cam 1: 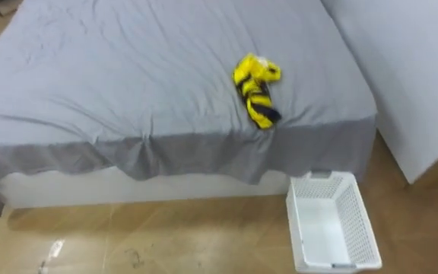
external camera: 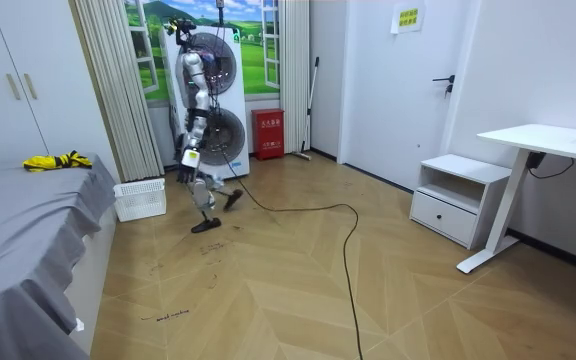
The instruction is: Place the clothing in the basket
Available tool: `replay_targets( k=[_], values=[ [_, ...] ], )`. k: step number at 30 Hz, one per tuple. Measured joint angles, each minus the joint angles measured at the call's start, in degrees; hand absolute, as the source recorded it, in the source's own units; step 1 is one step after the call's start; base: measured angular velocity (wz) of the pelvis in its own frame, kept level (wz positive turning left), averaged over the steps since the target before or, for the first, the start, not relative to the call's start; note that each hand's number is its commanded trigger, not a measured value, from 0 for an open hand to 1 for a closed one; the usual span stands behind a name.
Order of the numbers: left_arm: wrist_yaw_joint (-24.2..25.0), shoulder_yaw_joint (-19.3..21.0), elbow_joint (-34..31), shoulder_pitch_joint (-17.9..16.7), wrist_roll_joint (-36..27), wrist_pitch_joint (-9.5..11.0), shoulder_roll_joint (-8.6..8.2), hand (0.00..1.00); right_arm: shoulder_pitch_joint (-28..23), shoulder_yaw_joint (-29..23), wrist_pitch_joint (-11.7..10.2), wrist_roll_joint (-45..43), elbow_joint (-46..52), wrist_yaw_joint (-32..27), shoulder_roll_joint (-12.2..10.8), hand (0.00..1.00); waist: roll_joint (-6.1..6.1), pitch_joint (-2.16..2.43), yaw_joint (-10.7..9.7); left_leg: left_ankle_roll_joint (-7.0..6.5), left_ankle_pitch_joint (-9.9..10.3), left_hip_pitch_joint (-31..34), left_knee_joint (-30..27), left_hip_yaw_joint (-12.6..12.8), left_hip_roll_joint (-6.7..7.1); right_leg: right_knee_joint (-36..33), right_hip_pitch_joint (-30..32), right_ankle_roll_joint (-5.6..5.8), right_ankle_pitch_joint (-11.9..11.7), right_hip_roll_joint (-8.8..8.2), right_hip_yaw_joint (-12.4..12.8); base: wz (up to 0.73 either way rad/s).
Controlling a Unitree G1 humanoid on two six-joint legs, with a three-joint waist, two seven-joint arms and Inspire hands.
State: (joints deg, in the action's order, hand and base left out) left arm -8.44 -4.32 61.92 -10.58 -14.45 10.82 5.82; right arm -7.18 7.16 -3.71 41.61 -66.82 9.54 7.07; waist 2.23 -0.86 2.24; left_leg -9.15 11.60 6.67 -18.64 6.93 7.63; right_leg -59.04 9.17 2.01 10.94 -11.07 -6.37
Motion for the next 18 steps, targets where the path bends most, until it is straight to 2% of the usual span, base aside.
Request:
replay_targets(
  k=[1, 2, 3, 4, 5, 6, 7, 8, 9, 10, 11, 12, 13, 14, 15, 16, 17, 18],
  values=[
    [0.0, -0.3, -0.1, 0.6, 1.4, 0.1, -0.02, 0.00, 0.5, -0.1, -0.1, 0.3, 1.6, 0.0, 0.0, 0.00, -0.78, 0.06, -0.6, -0.07, 0.6, -1.5, 0.4, -1.4, -0.39, 2.8, 4.0, -0.92, 3.0, 1.87, -1.6, 0.52],
    [0.0, -1.2, 0.0, 1.2, 1.9, 0.1, -0.13, 0.00, 0.9, -0.2, -0.1, 0.0, 3.1, 0.0, 0.0, 0.00, -0.94, -0.05, -0.8, 0.03, 1.6, -3.0, 0.9, -2.5, -0.81, 9.2, 7.3, -1.13, 4.6, 4.13, -2.4, 0.48],
    [0.0, -1.6, 0.0, 1.3, 2.3, 0.1, -0.27, 0.00, 1.3, -0.2, -0.1, -0.1, 3.5, 0.0, 0.0, 0.00, -1.01, -0.11, -0.8, 0.07, 2.0, -3.8, 1.3, -3.2, -0.98, 13.5, 8.5, -1.28, 4.6, 5.14, -2.7, 0.48],
    [0.0, -2.9, -0.1, 1.5, 2.8, 0.0, -0.63, 0.00, 1.5, -0.3, -0.3, -0.1, 4.7, 0.0, 0.0, 0.00, -1.35, -0.15, -1.5, 0.24, 2.9, -5.6, 1.9, -4.7, -1.32, 23.6, 9.9, -1.52, 3.9, 6.79, -3.3, 0.48],
    [0.2, -4.3, -0.1, 1.7, 2.9, -0.1, -0.95, 0.00, 1.9, -0.4, -0.9, 0.0, 5.1, 0.0, -0.1, 0.00, -1.71, -0.23, -1.6, 0.39, 3.8, -7.7, 3.0, -5.7, -1.65, 34.3, 10.2, -1.95, 1.1, 8.32, -3.2, 0.43],
    [0.2, -5.0, -0.1, 1.7, 2.9, -0.4, -1.11, 0.00, 2.2, -0.4, -1.2, -0.1, 5.2, -0.1, -0.1, 0.00, -2.16, -0.26, -1.5, 0.54, 4.3, -9.0, 3.5, -6.1, -1.95, 37.8, 10.3, -2.15, -1.7, 8.92, -3.5, 0.31],
    [0.2, -5.5, 0.0, 1.6, 2.9, -0.8, -1.43, 0.00, 2.6, -0.5, -1.9, -0.2, 5.3, -0.2, -0.1, 0.00, -2.98, -0.19, -1.3, 0.82, 5.2, -11.7, 4.8, -7.3, -2.62, 43.9, 9.8, -2.28, -6.0, 9.86, -4.5, 0.26],
    [0.2, -5.7, 0.0, 1.8, 3.1, -0.9, -1.46, 0.00, 2.9, -0.5, -2.6, -0.7, 5.7, -0.2, -0.2, 0.00, -3.17, 0.07, -1.6, 1.26, 5.8, -14.0, 6.0, -8.2, -2.98, 47.7, 9.3, -3.86, -10.5, 10.47, -5.3, 0.28],
    [0.2, -5.9, 0.0, 2.0, 3.3, -0.9, -1.31, 0.00, 3.0, -0.7, -2.7, -1.1, 6.5, -0.4, -0.2, 0.00, -3.22, 0.12, -1.6, 1.43, 6.1, -14.6, 6.2, -8.7, -3.13, 48.4, 9.2, -5.23, -12.6, 10.56, -5.1, 0.20],
    [0.2, -6.1, 0.0, 2.2, 3.5, -0.9, -1.10, 0.00, 3.0, -1.0, -2.8, -1.8, 9.1, -0.9, -0.2, 0.00, -3.44, 0.42, -1.3, 2.49, 7.2, -15.0, 5.8, -9.1, -3.92, 48.0, 9.1, -6.96, -15.3, 11.58, -4.9, 0.00],
    [0.2, -6.0, 0.0, 2.0, 4.2, -0.9, -1.07, 0.00, 3.2, -1.2, -3.3, -2.4, 11.4, -1.4, -0.3, 0.00, -4.51, 0.65, -1.0, 4.42, 8.4, -15.4, 4.9, -9.0, -5.36, 46.9, 8.4, -7.60, -15.4, 12.72, -5.6, -0.09],
    [0.2, -6.0, 0.1, 1.8, 4.2, -0.9, -1.07, 0.00, 3.3, -1.3, -3.4, -2.7, 12.5, -1.5, -0.2, 0.00, -5.28, 0.61, -0.9, 5.63, 8.9, -15.5, 4.2, -8.9, -6.41, 45.8, 7.8, -8.02, -15.0, 13.45, -6.4, -0.11],
    [0.2, -5.9, 0.0, 0.9, 4.2, -0.9, -0.78, 0.00, 3.3, -1.1, -3.8, -2.8, 14.6, -1.9, -0.3, 0.00, -5.86, 0.58, -1.0, 8.52, 9.1, -16.0, 2.1, -7.9, -7.89, 43.6, 6.9, -8.64, -12.4, 14.04, -7.8, 0.06],
    [0.2, -5.7, -0.3, 0.8, 4.3, -0.9, -0.52, 0.00, 3.2, -1.0, -3.8, -2.7, 16.3, -2.5, -0.2, 0.00, -5.55, 0.39, -1.1, 10.75, 8.0, -16.1, -1.8, -5.7, -8.73, 41.1, 5.7, -8.87, -10.1, 14.14, -8.2, 0.16],
    [0.2, -5.0, -0.7, 0.6, 4.9, -0.9, -0.59, 0.00, 3.2, -1.1, -3.8, -2.6, 17.2, -2.7, -0.2, 0.00, -5.33, 0.33, -1.2, 11.98, 7.2, -15.7, -4.6, -4.4, -9.16, 40.5, 4.7, -8.93, -9.0, 14.18, -8.5, 0.19],
    [0.2, -4.1, -2.1, -0.2, 5.4, -0.7, -0.61, 0.00, 3.2, -1.1, -4.0, -2.4, 18.8, -2.9, -0.1, 0.00, -4.99, 0.33, -1.6, 13.42, 5.1, -14.4, -10.8, -2.5, -10.18, 40.7, 2.2, -8.92, -7.2, 14.43, -8.9, 0.11],
    [0.2, -3.7, -2.5, -0.9, 5.4, -0.4, -0.58, 0.00, 3.3, -0.7, -4.6, -2.0, 19.9, -3.1, -0.1, 0.00, -4.64, 0.48, -1.9, 13.41, 1.9, -12.7, -17.6, -2.0, -10.69, 42.6, -1.1, -8.71, -5.6, 14.84, -9.0, 0.07],
    [0.2, -3.7, -2.5, -1.1, 5.3, -0.4, -0.61, 0.00, 3.4, -0.6, -4.9, -1.7, 20.3, -3.1, -0.1, 0.00, -4.55, 0.49, -2.1, 13.50, -0.1, -11.6, -21.3, -2.1, -11.35, 43.9, -2.8, -8.70, -5.1, 15.08, -9.1, 0.14]
  ],
)
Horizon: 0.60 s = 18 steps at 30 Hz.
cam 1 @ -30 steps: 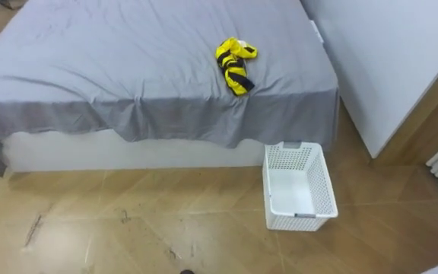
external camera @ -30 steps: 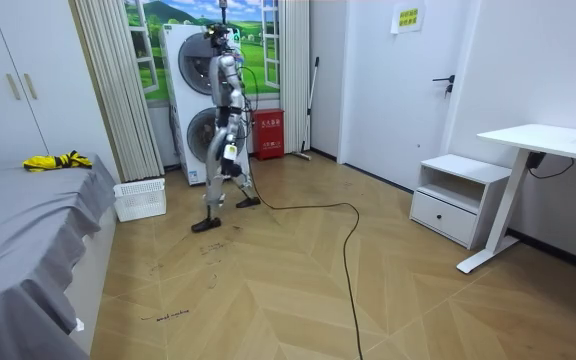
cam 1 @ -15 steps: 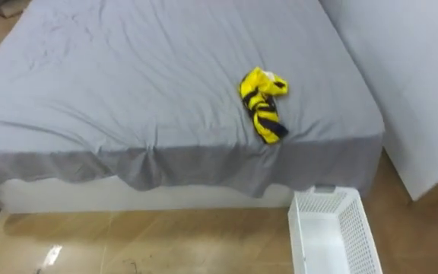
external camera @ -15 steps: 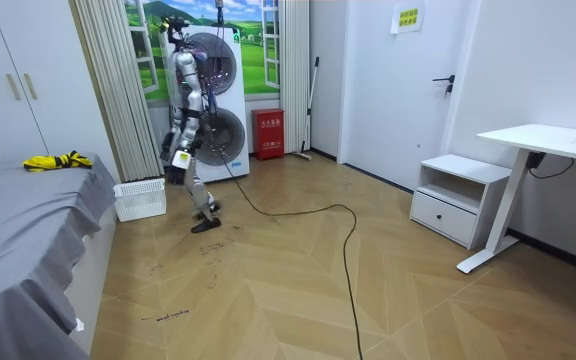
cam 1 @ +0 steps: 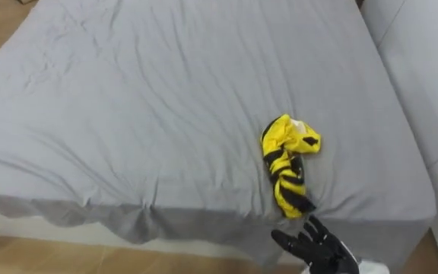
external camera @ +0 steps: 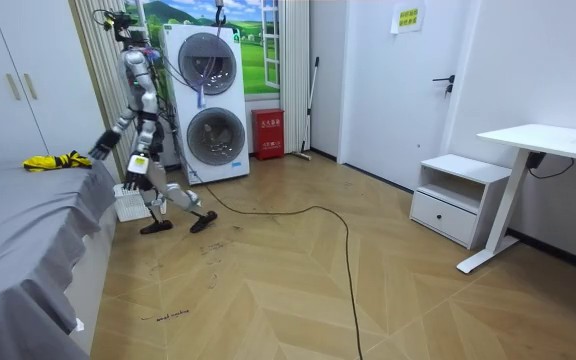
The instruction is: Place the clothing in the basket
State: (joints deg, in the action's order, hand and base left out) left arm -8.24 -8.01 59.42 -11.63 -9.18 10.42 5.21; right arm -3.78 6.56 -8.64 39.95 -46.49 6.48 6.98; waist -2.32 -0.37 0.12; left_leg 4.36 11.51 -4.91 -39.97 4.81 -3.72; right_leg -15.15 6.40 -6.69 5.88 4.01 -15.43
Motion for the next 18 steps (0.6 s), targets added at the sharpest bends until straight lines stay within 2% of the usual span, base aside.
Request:
replay_targets(
  k=[1, 2, 3, 4, 5, 6, 7, 8, 9, 10, 11, 14, 18],
  values=[
    [0.0, 0.0, 0.0, -0.4, -0.3, 0.0, -0.01, 0.00, 0.5, 0.1, -0.8, 0.0, 0.0, 0.0, -0.1, 0.00, 0.37, -0.18, -0.4, -0.38, -0.5, 2.4, -5.4, 0.0, -1.21, 1.9, -2.9, 0.16, 0.9, 0.30, 0.3, 0.31],
    [0.0, -0.1, -0.1, 0.3, -0.3, 0.1, -0.01, 0.00, 0.7, 0.0, -0.8, 0.3, 0.1, -0.1, -0.1, 0.00, 1.01, -0.49, -1.3, -1.48, 2.2, 5.3, -7.0, -0.1, -2.33, 2.6, -4.6, 0.25, 1.1, 0.34, 0.9, 0.35],
    [0.0, -0.1, -0.1, 0.7, -0.3, 0.0, 0.00, 0.00, 0.9, 0.0, -0.8, 0.3, 0.2, -0.1, -0.1, 0.00, 1.39, -0.72, -1.4, -1.55, 3.6, 7.0, -6.8, 0.0, -2.69, 2.7, -5.0, 0.35, 1.2, 0.19, 1.8, 0.23],
    [0.0, -0.1, -1.0, 1.2, -0.4, 0.1, 0.00, 0.00, 1.1, -0.3, -0.5, 0.3, 1.0, -0.6, 0.0, 0.00, 2.06, -1.06, -0.9, -1.35, 6.3, 10.7, -4.6, -0.1, -2.89, 3.0, -5.6, 0.57, 1.3, -0.05, 3.7, -0.16],
    [0.0, -0.1, -2.2, 0.9, -0.4, 0.3, -0.01, 0.00, 0.7, -1.0, -0.2, 0.5, 2.8, -1.6, 0.0, 0.00, 2.26, -1.10, 0.2, -0.87, 7.7, 14.1, 0.2, -0.5, -2.68, 3.6, -5.9, 0.97, 1.5, -0.08, 5.5, -0.37],
    [0.0, 0.0, -2.5, 0.9, -0.4, 0.7, -0.02, 0.00, 0.6, -1.2, -0.1, 0.5, 3.4, -2.0, 0.0, 0.00, 2.24, -1.07, 0.7, -0.75, 7.7, 15.4, 3.6, -0.8, -2.73, 3.6, -5.9, 1.22, 1.6, -0.08, 6.2, -0.56],
    [0.0, 0.1, -2.9, 0.8, -0.7, 1.3, -0.01, 0.00, 0.3, -1.3, 0.0, 0.4, 4.7, -2.8, 0.1, 0.00, 2.04, -0.93, 0.8, -0.55, 6.5, 17.8, 10.8, -1.9, -2.74, 3.4, -5.9, 1.83, 2.1, -0.06, 7.1, -0.64],
    [0.0, 0.2, -3.0, 0.6, -1.9, 1.7, 0.15, 0.00, -0.3, -1.1, 0.0, -0.2, 5.2, -3.3, -0.1, 0.00, 2.62, -0.41, 1.8, -3.58, 1.4, 18.2, 12.7, -0.5, -2.81, 2.4, -5.6, 2.84, 3.2, -0.59, 9.0, -0.61],
    [0.0, 0.3, -2.7, 0.5, -1.8, 1.8, 0.16, 0.00, -0.7, -1.0, 0.3, -1.1, 5.5, -3.5, -0.1, 0.00, 2.56, 0.07, 1.9, -3.84, 1.2, 17.2, 14.2, 0.0, -2.28, 2.1, -5.4, 3.35, 3.4, -1.07, 9.6, -0.42],
    [0.0, 0.1, -1.4, 0.9, -1.7, 1.8, 0.32, 0.00, -1.5, -1.1, 0.6, -2.6, 7.4, -3.9, 0.1, 0.00, 3.47, 0.44, 1.5, -4.59, 0.4, 15.1, 16.8, 0.8, -1.07, 2.1, -5.7, 3.97, 3.6, -1.94, 10.3, -0.28],
    [0.0, 0.1, -1.2, 1.0, -1.7, 1.8, 0.28, 0.00, -2.1, -1.2, 0.6, -2.9, 9.7, -3.9, 0.3, 0.00, 3.68, 0.50, 1.5, -4.90, 0.2, 13.6, 18.6, 1.6, 0.03, 2.7, -6.1, 4.54, 3.8, -2.74, 10.7, -0.23],
    [0.2, 0.1, -0.9, 0.9, -1.2, 2.0, 0.37, 0.00, -1.7, -1.2, -0.4, -4.0, 12.0, -3.8, 0.4, 0.00, 3.59, 0.44, 1.1, -5.30, 0.0, 11.8, 21.1, 2.0, 1.67, 3.3, -6.6, 5.10, 3.9, -3.80, 10.6, -0.20],
    [0.4, 0.6, 0.2, 0.9, -1.2, 2.0, 0.65, 0.00, -1.1, -1.2, -0.6, -4.5, 15.2, -4.5, 0.4, 0.00, 3.36, 0.22, 1.3, -5.71, -0.5, 11.8, 23.5, 2.0, 2.56, 3.4, -5.2, 5.37, 3.9, -4.39, 10.7, -0.05]
  ],
)
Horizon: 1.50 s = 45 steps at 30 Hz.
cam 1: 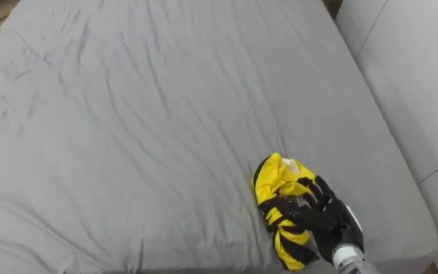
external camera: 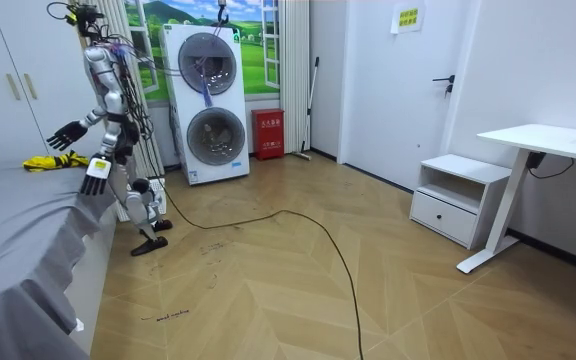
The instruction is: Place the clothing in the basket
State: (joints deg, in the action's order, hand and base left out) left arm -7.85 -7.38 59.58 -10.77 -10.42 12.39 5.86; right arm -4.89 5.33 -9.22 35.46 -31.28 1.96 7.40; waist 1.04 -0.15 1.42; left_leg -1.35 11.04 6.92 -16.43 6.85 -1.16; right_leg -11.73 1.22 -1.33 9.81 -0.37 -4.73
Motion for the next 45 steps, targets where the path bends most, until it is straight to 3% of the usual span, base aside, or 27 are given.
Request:
replay_targets(
  k=[5, 9, 14, 21, 26, 29, 35, 41, 42, 43, 45],
  values=[
    [0.8, 0.6, 0.3, 0.0, -0.1, -0.3, 0.24, 0.00, 2.4, -0.4, -0.2, -0.3, 0.5, -0.4, 0.3, 0.00, 0.28, -0.30, -0.4, -0.24, -1.8, 0.9, 2.3, -0.2, 0.92, 0.0, 1.8, 0.16, 0.1, -0.74, -0.5, 0.06],
    [0.9, 0.5, 0.4, 0.4, -0.1, -0.4, 0.63, 0.00, 3.9, -0.1, -0.2, -2.4, -0.1, -0.8, 0.3, 0.00, 0.86, -0.57, -0.7, -0.25, -1.8, 1.3, 2.8, -0.2, 1.10, 0.0, 2.1, 0.33, 0.2, -0.92, -0.7, 0.00],
    [0.9, 0.5, 3.3, 3.5, -0.1, -0.9, 0.46, 0.00, 7.2, 0.3, -0.2, -2.6, -4.5, -2.6, 0.1, 0.00, 1.87, -0.45, -0.3, -0.57, -2.6, 5.0, 2.0, -0.3, 1.28, -1.2, 5.7, 0.34, 0.2, -1.27, -1.3, 0.04],
    [0.9, 0.4, 5.2, 5.6, -0.2, -1.4, 0.44, 0.00, 12.3, 0.2, -0.1, -4.1, -12.9, -5.4, 0.1, 0.00, 1.70, -0.66, 0.7, -0.75, -2.6, 7.0, 1.7, -1.3, 1.65, -1.0, 7.1, 0.63, 0.1, -1.50, -2.2, 0.08],
    [0.9, 0.5, 5.0, 6.4, -0.1, -2.2, 0.14, 0.00, 13.3, 0.2, -0.1, -4.5, -16.8, -7.4, 0.1, 0.00, 0.98, -1.09, 1.5, -0.93, -2.9, 8.4, 1.8, -2.3, 1.85, -1.0, 8.1, 0.69, 0.0, -1.61, -3.6, 0.13],
    [0.9, 0.4, 5.0, 6.9, -0.1, -2.4, -0.18, 0.00, 14.3, 0.2, -0.3, -6.4, -23.3, -7.7, 0.1, 0.00, 0.92, -1.07, 2.0, -0.93, -2.9, 8.7, 2.1, -2.4, 1.86, -0.9, 8.3, 0.69, 0.0, -1.71, -4.3, 0.03],
    [0.8, 0.5, 4.8, 7.3, -0.1, -2.5, -0.14, 0.00, 16.3, 0.2, -3.2, -11.2, -29.2, -6.8, 0.2, 0.00, 0.99, -0.92, 2.0, -1.01, -3.6, 10.0, 1.9, -2.5, 1.99, -0.9, 9.2, 0.67, 0.0, -2.17, -6.9, 0.02],
    [0.8, 0.4, 5.3, 7.5, -0.4, -2.5, -0.05, 0.00, 16.6, 0.8, -4.5, -11.3, -33.4, -6.3, -0.1, 0.00, 1.54, -0.94, 1.9, -1.01, -3.6, 9.3, 1.8, -3.4, 2.17, -0.6, 8.1, 0.67, 0.0, -2.37, -8.7, 0.08],
    [0.8, 0.3, 5.3, 7.5, -0.7, -2.5, -0.04, 0.00, 16.6, 0.8, -4.5, -11.3, -33.5, -6.3, -0.1, 0.61, 1.57, -0.95, 1.9, -1.01, -3.6, 9.3, 1.8, -3.7, 2.27, -0.5, 7.9, 0.67, 0.0, -2.38, -9.1, 0.16],
    [0.8, 0.3, 5.3, 7.5, -1.2, -2.5, -0.04, 0.00, 16.6, 1.0, -4.5, -11.3, -33.6, -6.4, -0.1, 0.88, 1.68, -0.93, 1.8, -1.01, -3.6, 9.3, 1.8, -4.0, 2.42, 0.0, 7.5, 0.67, 0.0, -2.40, -9.5, 0.10],
    [0.8, 0.2, 5.3, 7.5, -1.3, -2.5, -0.09, 0.00, 16.5, 1.5, -4.5, -11.3, -33.6, -6.8, -0.1, 1.00, 1.80, -0.94, 1.9, -1.01, -3.6, 9.3, 1.9, -4.0, 2.43, 0.1, 7.5, 0.67, 0.0, -2.39, -9.6, 0.06]
  ],
)
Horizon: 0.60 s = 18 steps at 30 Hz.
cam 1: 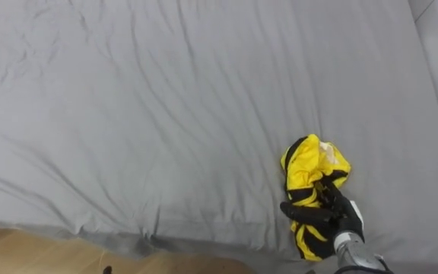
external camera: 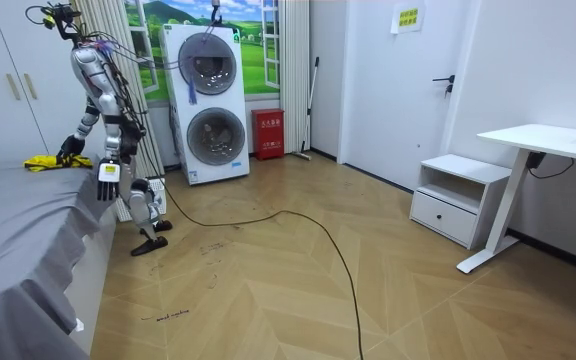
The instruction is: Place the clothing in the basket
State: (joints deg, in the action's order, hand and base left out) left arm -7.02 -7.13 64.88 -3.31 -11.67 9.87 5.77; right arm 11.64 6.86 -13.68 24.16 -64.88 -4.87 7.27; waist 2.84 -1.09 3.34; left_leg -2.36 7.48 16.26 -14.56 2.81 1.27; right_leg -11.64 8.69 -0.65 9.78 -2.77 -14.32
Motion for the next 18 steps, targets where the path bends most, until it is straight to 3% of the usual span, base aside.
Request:
replay_targets(
  k=[10, 18],
  values=[
    [-0.3, 0.0, 0.5, 0.1, 0.1, 0.0, -0.08, 0.00, -3.9, 1.0, 0.2, -1.9, -2.0, -1.5, 0.0, 1.00, 0.13, 0.18, -0.2, 0.02, 0.0, -0.1, 0.2, -0.3, 0.01, 0.1, -0.3, 0.01, 0.0, 0.07, -0.2, 0.01],
    [-0.4, 0.0, 2.1, 1.3, 0.1, 0.0, -0.31, 0.00, -6.7, 5.1, 3.8, -3.7, -4.8, 0.1, -0.7, 1.00, -0.78, -0.17, 0.0, 0.01, 0.0, 0.0, 1.0, -0.2, 0.13, 0.1, 0.3, 0.01, 0.0, -0.02, 0.0, 0.00]
  ],
)
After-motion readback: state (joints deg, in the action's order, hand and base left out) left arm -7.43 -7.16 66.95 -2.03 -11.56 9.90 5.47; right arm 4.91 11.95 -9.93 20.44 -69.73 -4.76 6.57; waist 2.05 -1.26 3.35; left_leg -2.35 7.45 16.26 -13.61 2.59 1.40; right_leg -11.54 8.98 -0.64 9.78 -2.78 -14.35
